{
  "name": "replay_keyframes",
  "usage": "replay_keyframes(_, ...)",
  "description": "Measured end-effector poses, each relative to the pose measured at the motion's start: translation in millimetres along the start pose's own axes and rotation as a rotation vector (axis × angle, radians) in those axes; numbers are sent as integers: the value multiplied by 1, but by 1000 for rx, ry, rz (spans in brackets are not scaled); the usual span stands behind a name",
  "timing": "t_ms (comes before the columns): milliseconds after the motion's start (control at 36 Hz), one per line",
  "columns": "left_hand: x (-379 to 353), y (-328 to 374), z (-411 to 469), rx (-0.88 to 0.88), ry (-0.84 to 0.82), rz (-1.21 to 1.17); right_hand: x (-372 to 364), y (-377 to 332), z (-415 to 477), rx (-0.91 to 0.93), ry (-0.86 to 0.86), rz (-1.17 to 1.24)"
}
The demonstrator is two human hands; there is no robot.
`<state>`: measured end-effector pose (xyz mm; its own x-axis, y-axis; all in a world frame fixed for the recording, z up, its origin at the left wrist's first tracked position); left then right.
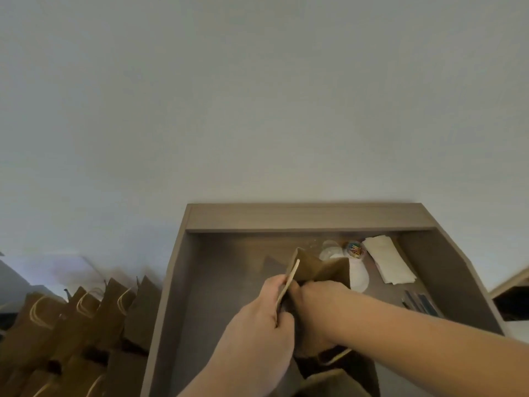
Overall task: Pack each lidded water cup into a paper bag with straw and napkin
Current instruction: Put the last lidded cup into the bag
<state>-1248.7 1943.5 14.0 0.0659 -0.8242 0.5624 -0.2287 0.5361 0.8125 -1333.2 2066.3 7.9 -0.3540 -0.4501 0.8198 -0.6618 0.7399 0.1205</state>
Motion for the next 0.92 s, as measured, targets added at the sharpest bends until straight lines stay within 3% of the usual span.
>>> replay_keyframes(83, 2, -2, 1, -27, -7, 11, 12, -8, 7, 83, -46, -101)
replay_keyframes(194, 22, -2, 5, -12, 17, -17, 7, -11, 19, -39, 91, 63)
replay_keyframes(306, 31, 4, 4, -28, 36, 44, -5, -19, 29, -61, -6, 26)
replay_keyframes(389, 28, 11, 0, -49, 7, 83, -7, -23, 29, 23, -95, -97)
replay_keyframes(500, 32, 9, 4, -80, 30, 100, 6, -22, 15, 55, -8, -79)
replay_keyframes(639, 48, -3, 16, -41, 117, 84, 20, 8, -35, 7, 322, 377)
replay_keyframes(750, 50, -13, 22, 15, 159, 94, 20, 46, -77, 53, 441, 661)
replay_keyframes(833, 48, -14, 21, 36, 158, 81, 9, 66, -89, 67, 572, 1007)
replay_keyframes(917, 45, -7, 23, 20, 156, 109, 7, 81, -91, 70, 816, 1361)
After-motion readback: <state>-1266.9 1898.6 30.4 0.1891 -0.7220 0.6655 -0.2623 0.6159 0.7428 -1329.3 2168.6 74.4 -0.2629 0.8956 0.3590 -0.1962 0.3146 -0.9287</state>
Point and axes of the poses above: each hand's wrist, its own z-axis towards the middle knuckle, its own x-axis out of the back of the hand, y = z × x, the point moved 2 cm from there along z, towards the middle knuckle, and after that the axes turned 10 degrees about y, right-handed, at the moved point
